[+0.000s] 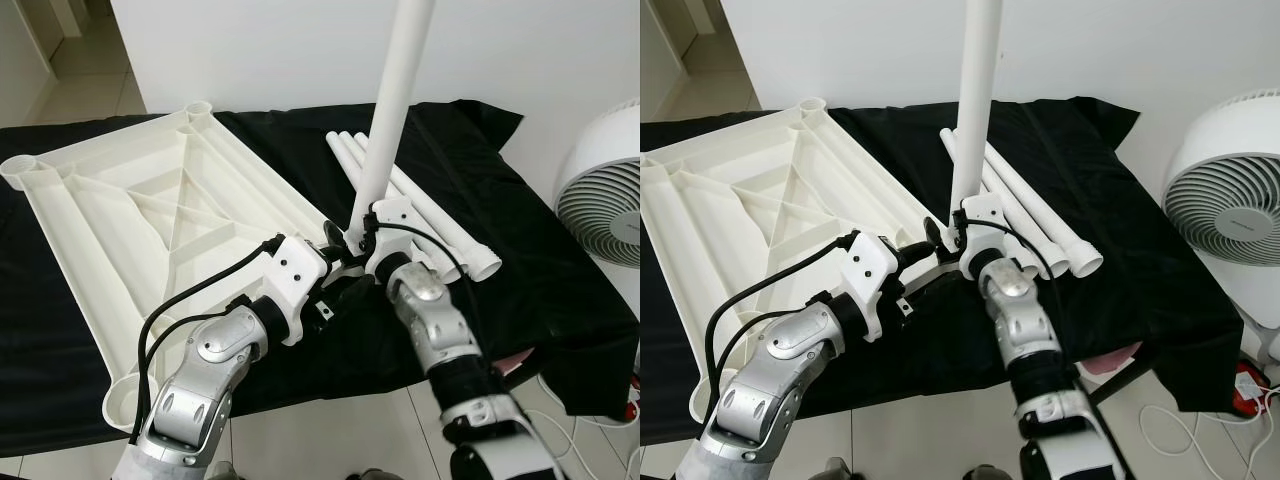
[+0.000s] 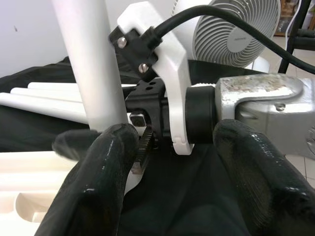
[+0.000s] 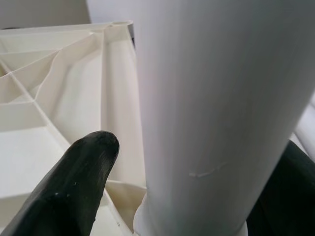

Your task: Building children table

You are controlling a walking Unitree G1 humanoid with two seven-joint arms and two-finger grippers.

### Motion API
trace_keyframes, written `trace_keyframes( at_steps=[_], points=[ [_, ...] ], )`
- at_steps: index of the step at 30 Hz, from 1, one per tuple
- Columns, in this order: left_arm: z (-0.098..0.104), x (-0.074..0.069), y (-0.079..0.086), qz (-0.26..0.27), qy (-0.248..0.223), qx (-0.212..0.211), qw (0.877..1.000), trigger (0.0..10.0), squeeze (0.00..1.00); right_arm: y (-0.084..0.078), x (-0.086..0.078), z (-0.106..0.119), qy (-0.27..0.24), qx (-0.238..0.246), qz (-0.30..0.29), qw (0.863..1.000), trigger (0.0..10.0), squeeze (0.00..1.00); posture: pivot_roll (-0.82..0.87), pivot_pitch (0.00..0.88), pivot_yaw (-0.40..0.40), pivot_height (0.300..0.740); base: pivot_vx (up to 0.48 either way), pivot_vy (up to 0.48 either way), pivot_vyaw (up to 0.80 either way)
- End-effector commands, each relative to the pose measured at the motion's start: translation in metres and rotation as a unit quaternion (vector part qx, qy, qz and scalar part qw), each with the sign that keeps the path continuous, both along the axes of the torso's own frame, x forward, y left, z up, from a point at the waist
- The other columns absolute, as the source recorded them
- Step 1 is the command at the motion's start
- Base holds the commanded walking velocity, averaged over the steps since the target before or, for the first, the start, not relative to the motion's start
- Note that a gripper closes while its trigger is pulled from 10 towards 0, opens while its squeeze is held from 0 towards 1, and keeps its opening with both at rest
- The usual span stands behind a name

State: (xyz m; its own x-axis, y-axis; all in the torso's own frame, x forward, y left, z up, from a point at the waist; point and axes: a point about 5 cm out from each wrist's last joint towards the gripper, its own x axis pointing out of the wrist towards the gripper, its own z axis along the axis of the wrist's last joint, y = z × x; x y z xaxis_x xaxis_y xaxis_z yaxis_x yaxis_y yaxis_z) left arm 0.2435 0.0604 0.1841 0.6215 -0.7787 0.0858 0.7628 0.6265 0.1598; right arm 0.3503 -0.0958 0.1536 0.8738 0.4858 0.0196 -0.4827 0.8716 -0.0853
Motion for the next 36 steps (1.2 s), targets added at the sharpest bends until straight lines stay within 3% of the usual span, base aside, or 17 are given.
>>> trace_keyframes(
  at_steps=[1, 8, 15, 16, 17, 18, 19, 20, 30, 31, 36],
  points=[
    [-0.002, 0.002, 0.002, 0.025, 0.006, 0.004, 1.000, 10.0, 0.00, -0.001, 0.003, 0.000, -0.004, -0.014, 0.022, 1.000, 10.0, 0.00, -0.04, 0.045, 0.004, 0.740, 0.000, 0.000, 0.00],
    [0.000, 0.004, 0.002, 0.030, 0.001, 0.003, 1.000, 10.0, 0.00, -0.008, 0.015, 0.001, -0.007, -0.050, 0.070, 0.996, 10.0, 0.00, -0.03, 0.048, 0.000, 0.740, 0.000, 0.000, 0.00],
    [0.000, 0.004, 0.002, 0.032, 0.000, 0.003, 0.999, 10.0, 0.00, -0.009, 0.021, -0.001, -0.003, -0.072, 0.081, 0.994, 10.0, 0.00, -0.02, 0.041, 0.005, 0.740, 0.000, 0.000, 0.00],
    [0.000, 0.004, 0.003, 0.032, 0.000, 0.004, 0.999, 10.0, 0.00, -0.008, 0.022, -0.001, -0.002, -0.078, 0.090, 0.993, 4.6, 0.00, -0.02, 0.041, 0.005, 0.740, 0.000, 0.000, 0.00],
    [0.000, 0.004, 0.003, 0.032, 0.000, 0.004, 0.999, 10.0, 0.00, -0.008, 0.022, -0.001, -0.002, -0.078, 0.090, 0.993, 4.6, 0.00, -0.02, 0.041, 0.005, 0.740, 0.000, 0.000, 0.00],
    [0.001, 0.005, 0.003, 0.032, 0.000, 0.004, 0.999, 10.0, 0.00, -0.008, 0.023, -0.001, 0.002, -0.081, 0.095, 0.992, 1.5, 0.00, -0.02, 0.040, 0.007, 0.740, 0.000, 0.000, 0.00],
    [0.001, 0.005, 0.003, 0.032, 0.000, 0.004, 0.999, 10.0, 0.00, -0.008, 0.023, -0.001, 0.002, -0.081, 0.095, 0.992, 1.5, 0.00, -0.02, 0.040, 0.007, 0.740, 0.000, 0.000, 0.00],
    [0.001, 0.005, 0.003, 0.031, 0.000, 0.005, 0.999, 10.0, 0.00, -0.008, 0.025, -0.002, 0.001, -0.086, 0.097, 0.992, 0.0, 0.00, -0.02, 0.040, 0.007, 0.740, 0.000, 0.000, 0.00],
    [0.001, 0.005, 0.003, 0.031, -0.001, 0.005, 0.999, 10.0, 0.00, -0.009, 0.027, -0.003, 0.004, -0.092, 0.102, 0.991, 0.0, 0.00, -0.02, 0.037, 0.007, 0.740, 0.000, 0.000, 0.00],
    [0.001, 0.005, 0.003, 0.031, -0.001, 0.005, 0.999, 10.0, 0.00, -0.010, 0.027, -0.006, 0.008, -0.089, 0.095, 0.991, 10.0, 0.00, -0.02, 0.037, 0.007, 0.740, 0.000, 0.000, 0.00],
    [0.001, 0.005, 0.003, 0.032, 0.000, 0.004, 0.999, 10.0, 0.00, -0.011, 0.027, -0.014, 0.023, -0.087, 0.057, 0.994, 10.0, 0.00, -0.02, 0.037, 0.007, 0.740, 0.000, 0.000, 0.00]
  ],
)
